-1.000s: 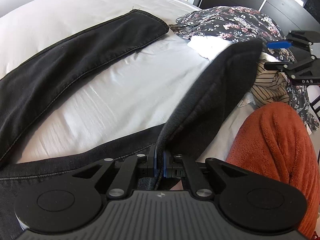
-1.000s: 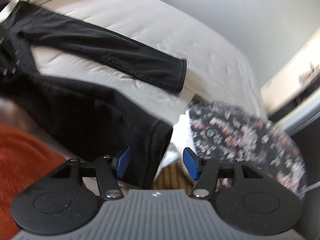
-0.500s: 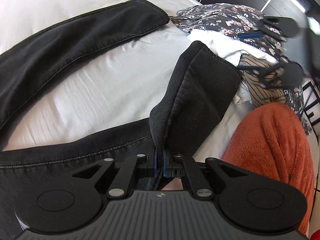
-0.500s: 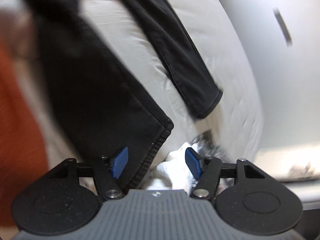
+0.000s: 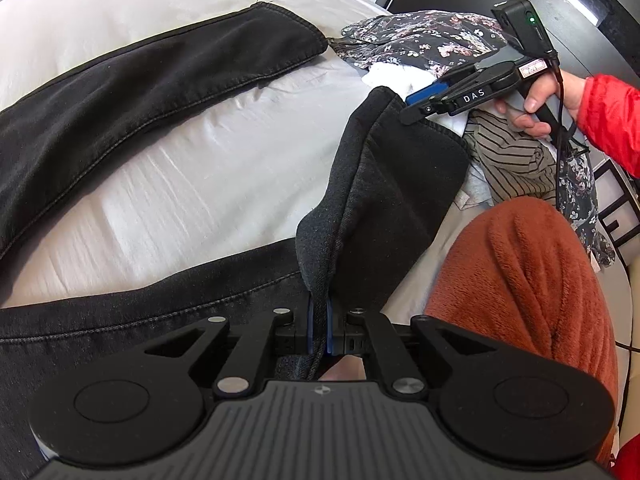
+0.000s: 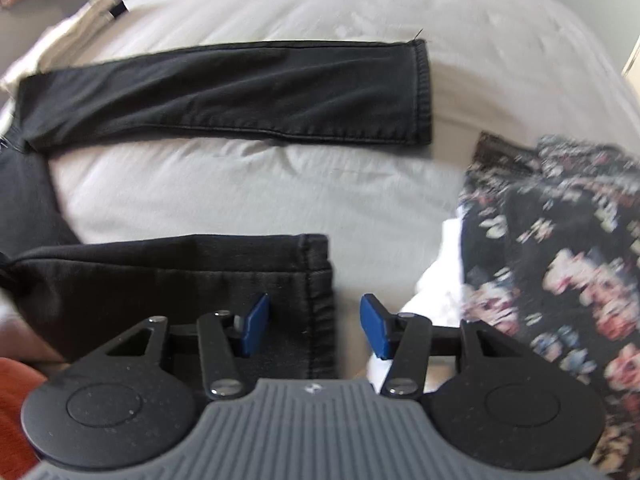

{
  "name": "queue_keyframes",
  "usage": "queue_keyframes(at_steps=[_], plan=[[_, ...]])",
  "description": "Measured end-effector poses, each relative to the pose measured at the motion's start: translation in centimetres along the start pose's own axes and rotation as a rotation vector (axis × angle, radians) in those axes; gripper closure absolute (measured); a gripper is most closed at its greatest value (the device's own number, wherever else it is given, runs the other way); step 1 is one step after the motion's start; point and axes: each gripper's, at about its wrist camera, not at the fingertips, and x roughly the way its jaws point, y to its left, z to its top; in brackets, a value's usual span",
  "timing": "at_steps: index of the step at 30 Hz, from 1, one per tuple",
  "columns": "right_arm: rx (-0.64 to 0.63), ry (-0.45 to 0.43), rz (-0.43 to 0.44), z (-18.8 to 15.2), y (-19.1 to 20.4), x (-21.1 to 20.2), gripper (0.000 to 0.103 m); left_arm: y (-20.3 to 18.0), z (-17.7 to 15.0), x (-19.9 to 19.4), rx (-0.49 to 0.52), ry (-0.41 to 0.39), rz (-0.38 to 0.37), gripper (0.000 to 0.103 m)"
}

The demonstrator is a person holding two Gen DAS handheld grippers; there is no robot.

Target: Fold clothes

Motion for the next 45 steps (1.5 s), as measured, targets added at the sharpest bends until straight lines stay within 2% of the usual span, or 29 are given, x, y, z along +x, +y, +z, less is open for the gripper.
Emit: queue_keyframes(at_steps=[3, 5, 6, 9, 11, 16, 20, 23, 26, 28, 31, 33, 35, 36, 39, 41, 45], plan=[[0.016, -0.008, 0.065, -0.4, -0.4, -0.2, 0.053, -0.3, -0.2, -0.4, 0.019, -0.011, -0.002, 0.097], [0.017, -0.018, 0.093, -0.7, -0.4, -0.6, 0.061, -0.6, -0.4, -0.6, 0.022, -0.015, 0.0, 0.096], [0.014, -0.026, 0.106, -0.9, -0.4, -0.9, 0.071, -0.7, -0.4, -0.7, 0.024, -0.017, 0.002, 0.096], [-0.014, -0.051, 0.143, -1.6, 0.0, -3.2, 0.08, -1.2, -0.6, -1.0, 0.03, -0.026, 0.015, 0.096], [-0.03, -0.067, 0.164, -2.3, 0.4, -5.0, 0.082, -1.6, -0.7, -1.2, 0.039, -0.03, 0.025, 0.096], [-0.009, -0.162, 0.134, -5.5, 2.0, -10.6, 0.084, -2.7, -1.1, -2.6, 0.131, -0.045, 0.036, 0.096], [0.008, -0.235, 0.13, -8.8, 3.3, -15.5, 0.085, -3.0, -1.5, -4.1, 0.212, -0.007, -0.01, 0.097], [-0.007, -0.218, 0.176, -11.7, 4.4, -18.2, 0.085, -3.1, -1.8, -4.8, 0.25, 0.038, -0.069, 0.096], [-0.023, -0.167, 0.165, -13.8, 5.7, -18.5, 0.085, -3.7, -2.0, -4.3, 0.273, 0.07, -0.054, 0.096], [-0.008, -0.144, 0.153, -14.8, 6.2, -17.9, 0.086, -4.4, -2.2, -3.6, 0.29, 0.085, -0.032, 0.095], [-0.016, -0.132, 0.144, -16.3, 6.9, -17.7, 0.086, -6.5, -3.0, -3.7, 0.386, 0.028, 0.067, 0.087], [-0.022, -0.129, 0.142, -17.1, 7.1, -17.7, 0.086, -8.3, -3.5, -4.1, 0.473, -0.015, 0.107, 0.068], [-0.028, -0.127, 0.137, -17.8, 7.4, -17.7, 0.088, -10.3, -4.0, -4.4, 0.559, -0.06, 0.123, 0.056], [-0.03, -0.125, 0.135, -18.1, 7.5, -17.7, 0.098, -11.4, -4.1, -4.4, 0.603, -0.086, 0.138, 0.051], [-0.031, -0.122, 0.13, -19.1, 7.8, -17.7, 0.099, -14.8, -4.4, -4.0, 0.763, -0.138, 0.21, 0.049], [-0.028, -0.121, 0.123, -19.6, 8.0, -17.5, 0.103, -17.0, -4.7, -3.2, 0.877, -0.143, 0.257, 0.049], [-0.016, -0.121, 0.116, -20.5, 8.3, -17.4, 0.103, -19.9, -5.6, -2.0, 1.055, -0.186, 0.383, 0.053]])
